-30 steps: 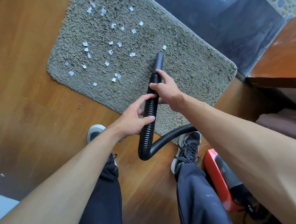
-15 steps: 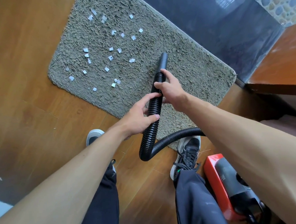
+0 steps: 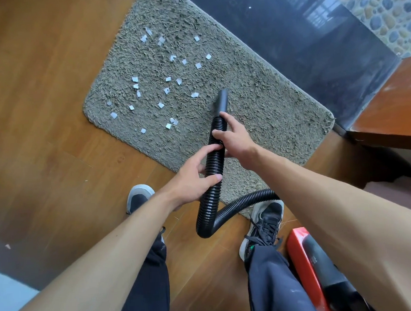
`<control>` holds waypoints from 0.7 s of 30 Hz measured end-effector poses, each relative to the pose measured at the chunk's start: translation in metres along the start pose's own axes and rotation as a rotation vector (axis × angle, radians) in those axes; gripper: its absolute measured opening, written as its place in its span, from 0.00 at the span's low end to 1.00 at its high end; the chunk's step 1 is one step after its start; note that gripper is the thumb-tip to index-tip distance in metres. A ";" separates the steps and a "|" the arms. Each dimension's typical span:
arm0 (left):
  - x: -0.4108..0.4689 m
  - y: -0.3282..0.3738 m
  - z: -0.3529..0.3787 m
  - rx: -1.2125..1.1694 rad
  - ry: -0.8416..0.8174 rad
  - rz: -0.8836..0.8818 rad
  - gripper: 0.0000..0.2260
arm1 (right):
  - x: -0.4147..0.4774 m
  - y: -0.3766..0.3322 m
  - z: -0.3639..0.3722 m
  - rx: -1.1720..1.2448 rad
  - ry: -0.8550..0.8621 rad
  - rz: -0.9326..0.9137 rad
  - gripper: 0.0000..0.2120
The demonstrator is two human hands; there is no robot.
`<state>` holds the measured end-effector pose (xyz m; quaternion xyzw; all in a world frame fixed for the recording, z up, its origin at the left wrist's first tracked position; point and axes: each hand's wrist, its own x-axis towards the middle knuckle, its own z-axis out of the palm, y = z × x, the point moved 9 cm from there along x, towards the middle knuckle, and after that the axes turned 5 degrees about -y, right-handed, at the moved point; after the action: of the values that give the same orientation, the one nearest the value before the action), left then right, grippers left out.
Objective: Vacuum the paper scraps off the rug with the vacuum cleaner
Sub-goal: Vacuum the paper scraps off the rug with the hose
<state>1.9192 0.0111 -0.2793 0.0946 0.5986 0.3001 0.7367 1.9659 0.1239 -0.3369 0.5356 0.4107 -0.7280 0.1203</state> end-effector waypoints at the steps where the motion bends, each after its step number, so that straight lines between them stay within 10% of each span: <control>1: -0.003 -0.002 -0.002 -0.004 0.013 0.006 0.28 | 0.001 0.000 0.005 -0.014 -0.014 0.006 0.31; 21: -0.030 -0.031 -0.035 -0.103 0.156 0.050 0.28 | 0.009 -0.005 0.063 -0.221 -0.102 0.010 0.31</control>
<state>1.8932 -0.0382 -0.2792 0.0481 0.6354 0.3551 0.6840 1.9161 0.0836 -0.3370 0.4833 0.4792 -0.7040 0.2032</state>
